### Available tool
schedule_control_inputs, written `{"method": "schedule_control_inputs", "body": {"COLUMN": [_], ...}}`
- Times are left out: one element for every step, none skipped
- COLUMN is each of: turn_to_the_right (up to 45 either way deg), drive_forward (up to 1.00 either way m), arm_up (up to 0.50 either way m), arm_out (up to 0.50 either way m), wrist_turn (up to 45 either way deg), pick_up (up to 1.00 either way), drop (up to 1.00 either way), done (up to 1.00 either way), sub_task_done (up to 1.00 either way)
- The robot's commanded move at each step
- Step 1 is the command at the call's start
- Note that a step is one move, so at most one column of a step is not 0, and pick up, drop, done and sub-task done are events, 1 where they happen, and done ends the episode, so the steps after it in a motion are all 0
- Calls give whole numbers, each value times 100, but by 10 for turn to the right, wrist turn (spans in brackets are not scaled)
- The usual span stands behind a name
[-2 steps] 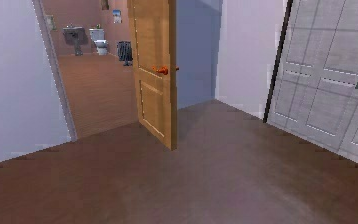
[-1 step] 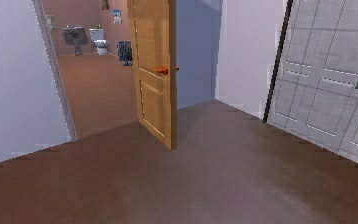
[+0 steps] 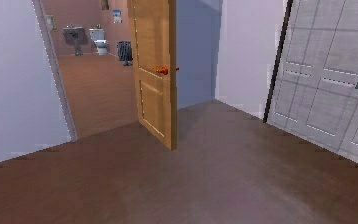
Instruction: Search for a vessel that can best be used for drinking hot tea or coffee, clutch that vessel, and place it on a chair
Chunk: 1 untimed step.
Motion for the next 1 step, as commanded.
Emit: {"method": "schedule_control_inputs", "body": {"turn_to_the_right": [0], "drive_forward": [0], "arm_up": [0], "arm_out": [0], "wrist_turn": [0], "pick_up": [0], "drop": [0], "done": [100], "sub_task_done": [0]}}
